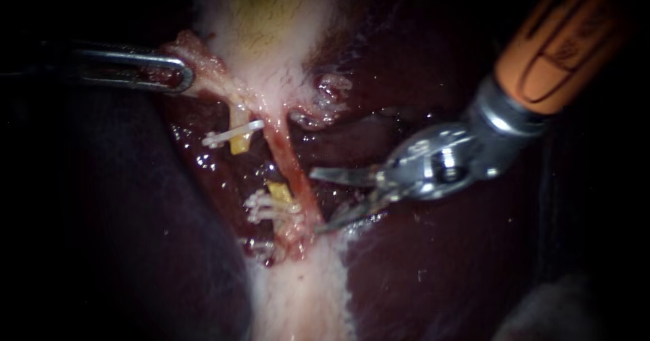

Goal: Go back from the cut left tube

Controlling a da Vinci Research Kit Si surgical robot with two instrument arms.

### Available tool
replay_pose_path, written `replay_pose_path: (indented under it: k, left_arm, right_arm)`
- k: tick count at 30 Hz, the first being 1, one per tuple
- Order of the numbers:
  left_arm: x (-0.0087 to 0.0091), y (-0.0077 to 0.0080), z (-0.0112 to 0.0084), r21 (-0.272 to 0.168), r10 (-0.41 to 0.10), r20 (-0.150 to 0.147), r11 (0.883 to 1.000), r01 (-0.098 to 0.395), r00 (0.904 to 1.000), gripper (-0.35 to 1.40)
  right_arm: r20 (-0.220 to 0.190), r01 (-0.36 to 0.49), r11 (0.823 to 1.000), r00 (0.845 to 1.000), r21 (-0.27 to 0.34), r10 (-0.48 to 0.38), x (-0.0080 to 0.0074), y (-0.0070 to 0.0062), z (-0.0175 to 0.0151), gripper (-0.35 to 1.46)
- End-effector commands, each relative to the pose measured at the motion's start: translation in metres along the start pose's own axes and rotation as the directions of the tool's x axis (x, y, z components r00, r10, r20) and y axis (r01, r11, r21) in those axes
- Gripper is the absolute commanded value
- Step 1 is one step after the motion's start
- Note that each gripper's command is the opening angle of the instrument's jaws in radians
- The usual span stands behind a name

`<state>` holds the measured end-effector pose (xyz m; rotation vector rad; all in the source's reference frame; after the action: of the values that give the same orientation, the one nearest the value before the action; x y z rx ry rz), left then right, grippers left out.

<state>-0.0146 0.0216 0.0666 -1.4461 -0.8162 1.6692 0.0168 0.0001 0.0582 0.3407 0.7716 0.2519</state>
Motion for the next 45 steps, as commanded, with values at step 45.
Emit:
replay_pose_path:
  k: [45]
  left_arm:
    - [-0.0032,-0.0046,0.0064,0.016,0.019,-0.009,1.000,-0.019,0.9998,-0.35]
  right_arm:
    - [0.013,0.027,1.000,1.000,-0.011,-0.027,-0.0023,0.0013,-0.0048,1.45]
